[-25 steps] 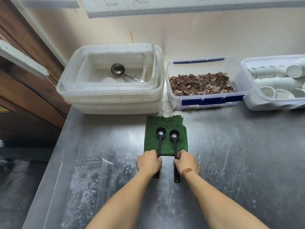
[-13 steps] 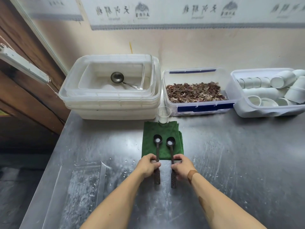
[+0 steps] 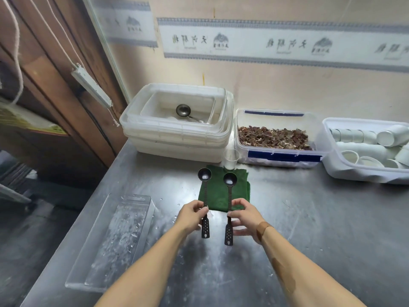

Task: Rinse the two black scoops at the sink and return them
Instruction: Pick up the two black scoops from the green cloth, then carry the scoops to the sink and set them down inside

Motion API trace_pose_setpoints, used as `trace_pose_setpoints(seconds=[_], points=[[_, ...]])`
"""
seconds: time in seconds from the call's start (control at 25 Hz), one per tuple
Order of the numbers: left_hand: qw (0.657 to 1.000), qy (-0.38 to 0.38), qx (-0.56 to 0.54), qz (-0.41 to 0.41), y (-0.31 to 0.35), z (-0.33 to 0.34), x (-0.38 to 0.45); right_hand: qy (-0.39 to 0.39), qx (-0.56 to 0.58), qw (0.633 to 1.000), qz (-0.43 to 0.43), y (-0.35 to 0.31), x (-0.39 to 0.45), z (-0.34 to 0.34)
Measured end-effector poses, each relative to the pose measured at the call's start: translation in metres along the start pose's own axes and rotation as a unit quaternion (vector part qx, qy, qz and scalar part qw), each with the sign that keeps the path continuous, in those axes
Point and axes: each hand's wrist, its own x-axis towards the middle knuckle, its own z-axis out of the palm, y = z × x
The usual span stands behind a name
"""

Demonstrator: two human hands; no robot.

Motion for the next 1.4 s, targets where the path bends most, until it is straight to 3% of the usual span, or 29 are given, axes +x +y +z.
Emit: trace_pose_setpoints(seconds=[0.64, 1.0, 1.4], points=[[0.963, 0.238, -0.127, 0.002, -0.046, -0.08, -0.158, -0.199, -0.11, 0.967, -0.111, -0.019, -0.074, 0.118], [0.906, 0.37, -0.2, -0.037, -0.112, -0.138, -0.279, -0.324, -0.227, 0.909, -0.132, 0.01, -0.135, 0.24], [0.833, 0.491, -0.242, -0.076, -0.225, -0.168, -0.459, -0.448, -0.294, 0.838, -0.103, 0.109, -0.255, 0.374]])
